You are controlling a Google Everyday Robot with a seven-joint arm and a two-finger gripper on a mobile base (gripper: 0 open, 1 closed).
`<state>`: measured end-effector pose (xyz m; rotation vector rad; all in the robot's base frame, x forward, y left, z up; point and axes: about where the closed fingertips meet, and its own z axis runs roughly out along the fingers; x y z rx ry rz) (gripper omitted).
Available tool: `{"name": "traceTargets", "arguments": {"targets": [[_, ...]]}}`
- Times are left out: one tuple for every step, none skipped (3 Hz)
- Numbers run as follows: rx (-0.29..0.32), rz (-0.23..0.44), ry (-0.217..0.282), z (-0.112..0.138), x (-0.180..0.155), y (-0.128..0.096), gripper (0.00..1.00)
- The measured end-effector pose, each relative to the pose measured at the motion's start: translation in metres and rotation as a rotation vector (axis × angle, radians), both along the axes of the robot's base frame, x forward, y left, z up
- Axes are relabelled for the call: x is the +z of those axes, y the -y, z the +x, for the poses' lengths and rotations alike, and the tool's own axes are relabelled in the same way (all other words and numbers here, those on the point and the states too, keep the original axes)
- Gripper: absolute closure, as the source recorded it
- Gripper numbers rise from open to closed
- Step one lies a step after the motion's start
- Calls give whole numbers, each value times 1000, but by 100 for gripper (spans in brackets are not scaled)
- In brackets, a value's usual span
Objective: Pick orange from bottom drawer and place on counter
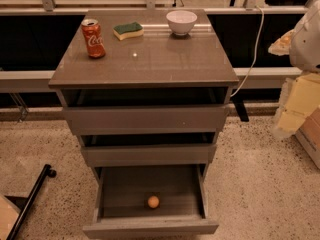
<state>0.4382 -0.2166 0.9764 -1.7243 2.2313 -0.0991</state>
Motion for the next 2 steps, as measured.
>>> {"name": "traceTargets", "arguments": {"targets": [[0,1,0,0,0,0,0],[11,108,1,5,-16,-10,0]]}}
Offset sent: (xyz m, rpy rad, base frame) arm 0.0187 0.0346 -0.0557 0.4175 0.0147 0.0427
